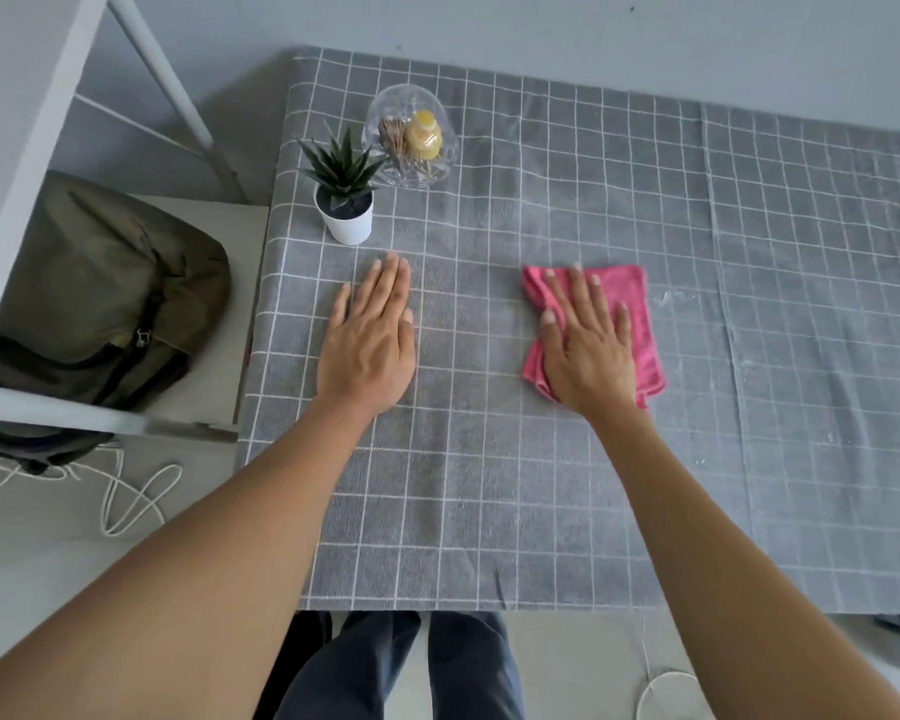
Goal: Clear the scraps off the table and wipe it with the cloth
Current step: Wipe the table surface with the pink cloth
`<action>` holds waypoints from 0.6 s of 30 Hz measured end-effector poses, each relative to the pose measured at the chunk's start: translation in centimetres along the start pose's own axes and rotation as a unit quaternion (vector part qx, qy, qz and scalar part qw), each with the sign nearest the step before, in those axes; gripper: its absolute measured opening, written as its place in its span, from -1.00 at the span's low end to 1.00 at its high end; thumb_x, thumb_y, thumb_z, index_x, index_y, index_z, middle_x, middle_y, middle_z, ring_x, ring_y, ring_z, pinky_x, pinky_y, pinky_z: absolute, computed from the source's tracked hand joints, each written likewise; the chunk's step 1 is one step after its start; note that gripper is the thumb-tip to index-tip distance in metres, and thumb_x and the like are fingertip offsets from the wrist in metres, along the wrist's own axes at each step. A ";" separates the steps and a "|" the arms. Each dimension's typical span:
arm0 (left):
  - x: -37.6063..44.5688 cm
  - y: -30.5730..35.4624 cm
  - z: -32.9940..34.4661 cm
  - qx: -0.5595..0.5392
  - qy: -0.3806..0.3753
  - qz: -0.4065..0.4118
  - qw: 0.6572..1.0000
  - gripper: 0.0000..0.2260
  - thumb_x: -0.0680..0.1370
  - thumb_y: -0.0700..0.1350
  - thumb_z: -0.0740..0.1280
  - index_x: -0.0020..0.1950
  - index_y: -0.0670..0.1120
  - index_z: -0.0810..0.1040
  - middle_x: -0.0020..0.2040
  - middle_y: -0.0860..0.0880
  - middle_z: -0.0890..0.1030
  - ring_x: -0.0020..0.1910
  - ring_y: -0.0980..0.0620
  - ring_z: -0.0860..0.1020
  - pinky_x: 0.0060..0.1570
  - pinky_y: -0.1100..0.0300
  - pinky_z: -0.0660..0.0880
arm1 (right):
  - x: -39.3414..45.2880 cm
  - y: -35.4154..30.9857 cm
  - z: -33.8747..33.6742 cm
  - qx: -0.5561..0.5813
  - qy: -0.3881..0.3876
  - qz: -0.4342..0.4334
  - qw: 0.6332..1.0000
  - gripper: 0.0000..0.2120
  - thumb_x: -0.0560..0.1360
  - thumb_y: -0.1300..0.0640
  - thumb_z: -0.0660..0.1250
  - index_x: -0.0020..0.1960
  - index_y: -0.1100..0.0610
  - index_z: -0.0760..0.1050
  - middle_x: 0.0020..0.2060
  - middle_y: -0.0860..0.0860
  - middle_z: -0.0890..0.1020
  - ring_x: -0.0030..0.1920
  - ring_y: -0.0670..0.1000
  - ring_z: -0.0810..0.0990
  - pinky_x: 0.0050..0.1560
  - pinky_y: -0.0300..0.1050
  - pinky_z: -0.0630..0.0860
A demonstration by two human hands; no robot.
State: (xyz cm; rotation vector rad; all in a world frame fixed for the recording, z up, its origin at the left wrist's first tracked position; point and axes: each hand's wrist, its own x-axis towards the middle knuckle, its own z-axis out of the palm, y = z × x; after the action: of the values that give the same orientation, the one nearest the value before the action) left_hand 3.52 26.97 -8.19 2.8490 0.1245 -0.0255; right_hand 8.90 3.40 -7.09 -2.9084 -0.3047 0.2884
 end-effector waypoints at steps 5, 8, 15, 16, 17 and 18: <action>-0.1 -0.1 0.2 0.003 0.003 -0.001 1.000 -0.52 0.65 -0.03 -0.15 0.57 -0.07 -0.11 0.57 0.01 -0.10 0.55 0.07 -0.11 0.52 0.04 -0.14 | -0.6 -2.8 1.0 0.043 0.041 0.163 0.985 -0.51 0.63 -0.13 -0.21 0.55 -0.14 -0.18 0.55 -0.07 -0.15 0.54 -0.03 -0.22 0.49 0.15 -0.30; -0.1 0.0 0.1 0.003 0.008 0.001 1.000 -0.52 0.65 -0.04 -0.13 0.57 -0.08 -0.10 0.58 0.00 -0.08 0.55 0.07 -0.10 0.51 0.05 -0.14 | -1.3 -5.6 1.5 0.029 0.028 0.136 0.990 -0.49 0.62 -0.14 -0.24 0.55 -0.13 -0.23 0.55 -0.05 -0.20 0.53 0.00 -0.26 0.47 0.18 -0.32; 0.0 0.1 0.0 0.007 0.010 0.003 1.000 -0.53 0.66 -0.06 -0.08 0.57 -0.09 -0.05 0.57 0.00 -0.04 0.55 0.07 -0.07 0.51 0.04 -0.12 | -3.6 -7.1 1.8 0.020 -0.011 -0.084 0.996 -0.52 0.64 -0.12 -0.19 0.55 -0.16 -0.12 0.55 -0.13 -0.12 0.54 -0.07 -0.21 0.50 0.14 -0.27; 0.0 0.1 0.0 0.007 0.008 0.003 1.000 -0.53 0.66 -0.06 -0.08 0.57 -0.09 -0.05 0.57 0.00 -0.05 0.55 0.07 -0.07 0.51 0.04 -0.12 | -3.5 -6.2 1.5 0.015 -0.013 -0.099 0.995 -0.52 0.64 -0.13 -0.20 0.55 -0.17 -0.12 0.55 -0.14 -0.12 0.53 -0.07 -0.21 0.50 0.13 -0.26; 0.0 0.1 0.0 0.005 0.005 0.003 1.000 -0.53 0.66 -0.05 -0.09 0.57 -0.09 -0.06 0.57 0.00 -0.05 0.55 0.07 -0.08 0.52 0.04 -0.12 | -3.4 -5.2 1.4 0.011 -0.013 -0.099 0.995 -0.52 0.63 -0.14 -0.22 0.54 -0.18 -0.14 0.54 -0.14 -0.14 0.53 -0.08 -0.23 0.51 0.12 -0.26; 0.0 0.0 0.0 0.004 0.002 0.002 1.000 -0.53 0.66 -0.05 -0.10 0.57 -0.08 -0.07 0.57 0.00 -0.06 0.55 0.07 -0.08 0.52 0.04 -0.13 | -3.2 -4.0 1.2 0.007 -0.011 -0.080 0.997 -0.52 0.63 -0.15 -0.24 0.54 -0.19 -0.17 0.54 -0.15 -0.16 0.53 -0.07 -0.25 0.51 0.12 -0.26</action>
State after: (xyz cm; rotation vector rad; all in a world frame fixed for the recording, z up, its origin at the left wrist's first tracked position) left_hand 3.53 26.95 -8.13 2.8568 0.1207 -0.0199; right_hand 4.87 6.77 -6.76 -2.8473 -0.5325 0.2941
